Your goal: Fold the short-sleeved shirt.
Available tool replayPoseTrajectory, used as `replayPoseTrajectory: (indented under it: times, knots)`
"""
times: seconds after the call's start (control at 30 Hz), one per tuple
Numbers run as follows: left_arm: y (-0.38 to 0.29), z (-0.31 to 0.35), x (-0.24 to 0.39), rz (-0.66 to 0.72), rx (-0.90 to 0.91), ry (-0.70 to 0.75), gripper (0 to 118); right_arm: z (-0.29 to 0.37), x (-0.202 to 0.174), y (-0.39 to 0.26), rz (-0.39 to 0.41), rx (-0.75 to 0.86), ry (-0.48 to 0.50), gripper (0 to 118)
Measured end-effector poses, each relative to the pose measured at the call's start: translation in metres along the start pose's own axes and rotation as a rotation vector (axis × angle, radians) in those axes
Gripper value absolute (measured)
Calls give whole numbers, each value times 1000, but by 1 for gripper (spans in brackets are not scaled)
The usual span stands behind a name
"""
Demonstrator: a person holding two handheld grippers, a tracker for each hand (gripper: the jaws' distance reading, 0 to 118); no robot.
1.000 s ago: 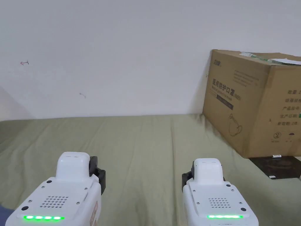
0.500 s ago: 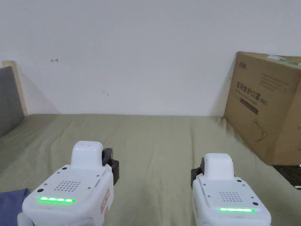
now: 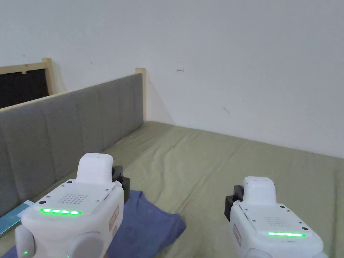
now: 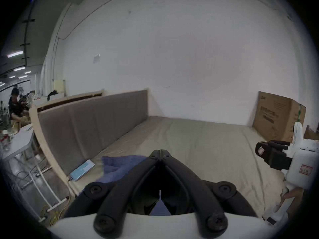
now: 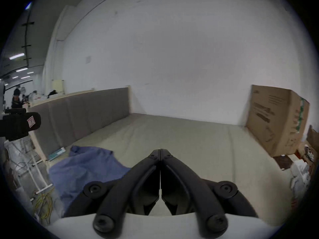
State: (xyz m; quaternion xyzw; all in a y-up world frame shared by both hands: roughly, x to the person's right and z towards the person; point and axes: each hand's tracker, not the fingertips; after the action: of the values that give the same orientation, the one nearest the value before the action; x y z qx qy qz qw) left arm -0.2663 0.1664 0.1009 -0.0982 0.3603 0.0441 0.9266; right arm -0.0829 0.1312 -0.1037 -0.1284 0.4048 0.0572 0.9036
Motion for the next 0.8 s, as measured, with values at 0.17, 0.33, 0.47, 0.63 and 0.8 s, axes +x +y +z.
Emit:
replayPoseTrajectory:
  times: [0.17,0.33,0.47,0.63,0.8]
  knots:
    - [-17,-26,-30,39,-119,49,59,-19,-25,-8,29,-48,56,0]
    - [-57,-93,-31,74,-333,2,101,-34,-20,-22,45,-112,51,0]
    - [-112,-167,-29,55,-565,-38,111,-49,-3,-36,14,-190,25,0]
    - [-178,-221,-10,-25,-811,-53,111,-63,15,-49,16,-249,-20,0]
    - [-194,-242,-8,-46,-902,-51,75,-69,25,-62,5,-285,-44,0]
